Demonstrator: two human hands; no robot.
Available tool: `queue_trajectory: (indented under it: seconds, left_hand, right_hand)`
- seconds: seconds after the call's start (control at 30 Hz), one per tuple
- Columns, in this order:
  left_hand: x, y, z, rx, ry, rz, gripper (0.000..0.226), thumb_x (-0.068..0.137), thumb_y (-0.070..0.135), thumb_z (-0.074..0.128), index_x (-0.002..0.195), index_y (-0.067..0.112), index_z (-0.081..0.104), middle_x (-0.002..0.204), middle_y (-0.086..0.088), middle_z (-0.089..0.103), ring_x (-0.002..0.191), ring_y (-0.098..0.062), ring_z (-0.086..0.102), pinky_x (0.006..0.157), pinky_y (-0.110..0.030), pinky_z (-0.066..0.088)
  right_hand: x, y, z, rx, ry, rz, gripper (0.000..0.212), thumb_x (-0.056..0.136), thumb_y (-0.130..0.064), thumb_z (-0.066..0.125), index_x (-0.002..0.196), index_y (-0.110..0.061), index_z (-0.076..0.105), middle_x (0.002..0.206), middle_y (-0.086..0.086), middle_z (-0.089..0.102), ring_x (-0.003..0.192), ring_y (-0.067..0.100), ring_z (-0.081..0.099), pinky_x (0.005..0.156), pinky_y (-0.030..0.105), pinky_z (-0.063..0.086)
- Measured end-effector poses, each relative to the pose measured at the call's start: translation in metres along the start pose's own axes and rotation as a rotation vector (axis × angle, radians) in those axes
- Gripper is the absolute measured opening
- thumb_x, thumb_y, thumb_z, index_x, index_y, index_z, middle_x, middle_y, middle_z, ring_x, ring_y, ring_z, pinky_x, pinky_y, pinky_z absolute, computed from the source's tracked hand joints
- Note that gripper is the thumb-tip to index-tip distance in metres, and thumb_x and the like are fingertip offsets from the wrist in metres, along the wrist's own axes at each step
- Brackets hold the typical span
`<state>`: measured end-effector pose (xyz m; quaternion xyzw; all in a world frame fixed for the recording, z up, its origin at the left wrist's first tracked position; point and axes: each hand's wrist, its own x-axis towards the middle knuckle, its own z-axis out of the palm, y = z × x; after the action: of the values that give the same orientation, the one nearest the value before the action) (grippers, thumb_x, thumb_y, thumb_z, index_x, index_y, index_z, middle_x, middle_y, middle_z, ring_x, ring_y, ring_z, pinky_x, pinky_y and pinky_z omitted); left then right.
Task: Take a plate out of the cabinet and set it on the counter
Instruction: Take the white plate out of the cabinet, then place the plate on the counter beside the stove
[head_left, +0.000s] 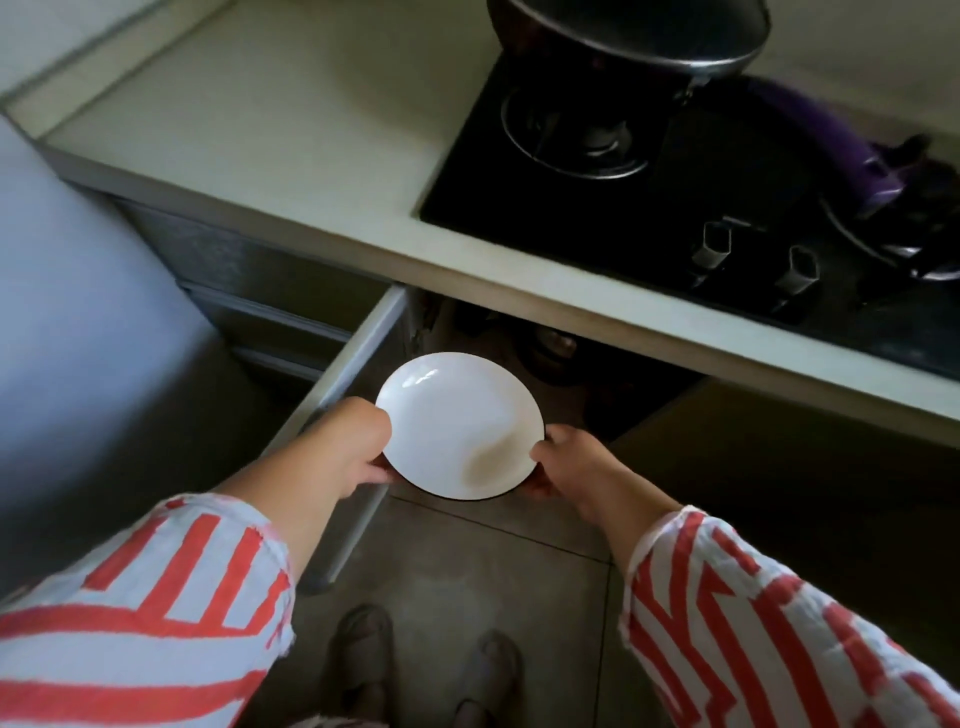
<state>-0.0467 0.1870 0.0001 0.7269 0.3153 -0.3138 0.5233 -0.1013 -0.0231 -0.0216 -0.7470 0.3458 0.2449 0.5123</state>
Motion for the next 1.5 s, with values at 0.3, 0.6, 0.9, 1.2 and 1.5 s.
queue_trajectory:
  seconds: [0.3,0.6,0.9,1.2,1.5]
  left_hand:
    - [-0.058,0.026,-0.063,-0.144,0.057,0.087,0.022,0.088,-0.003,0.042,0.105,0.008,0.051,0.098,-0.012,0.057,0.088,-0.032,0.060,0.050,-0.039,0.053]
    - [-0.066,0.080,-0.080,-0.267,0.207,0.191,0.025,0.089,0.005,0.037,0.102,0.011,0.057,0.090,-0.012,0.064,0.077,-0.028,0.063,0.050,-0.035,0.051]
    - [0.011,0.169,-0.113,-0.242,0.151,0.331,0.037,0.085,0.005,0.033,0.106,0.018,0.060,0.090,-0.002,0.065,0.077,-0.021,0.061,0.052,-0.030,0.050]
    - [0.111,0.256,-0.149,-0.250,0.092,0.387,0.034,0.082,0.004,0.038,0.102,0.025,0.056,0.088,-0.001,0.068,0.069,-0.022,0.064,0.062,-0.039,0.058]
    - [0.157,0.286,-0.155,-0.241,0.061,0.358,0.037,0.083,0.001,0.034,0.105,0.024,0.053,0.082,0.000,0.063,0.066,-0.020,0.060,0.050,-0.030,0.050]
  right_hand:
    - [-0.036,-0.082,0.009,-0.089,-0.124,-0.175,0.018,0.090,-0.011,0.045,0.105,-0.012,0.056,0.082,0.005,0.061,0.059,0.017,0.066,0.043,0.024,0.054]
    - [-0.035,-0.150,-0.003,-0.187,-0.092,-0.403,0.024,0.088,-0.013,0.043,0.104,-0.011,0.061,0.090,0.012,0.067,0.079,0.027,0.068,0.065,0.036,0.060]
    - [0.020,-0.242,0.015,-0.098,-0.004,-0.385,0.017,0.094,-0.010,0.040,0.104,-0.012,0.053,0.075,0.006,0.062,0.063,0.018,0.064,0.044,0.022,0.050]
    - [0.092,-0.333,0.043,-0.079,0.068,-0.304,0.024,0.090,-0.005,0.040,0.107,-0.006,0.058,0.095,0.018,0.065,0.071,0.026,0.064,0.048,0.025,0.057]
    - [0.128,-0.361,0.056,-0.219,0.096,-0.303,0.027,0.085,-0.009,0.041,0.107,-0.003,0.057,0.098,0.019,0.065,0.089,0.036,0.065,0.083,0.048,0.056]
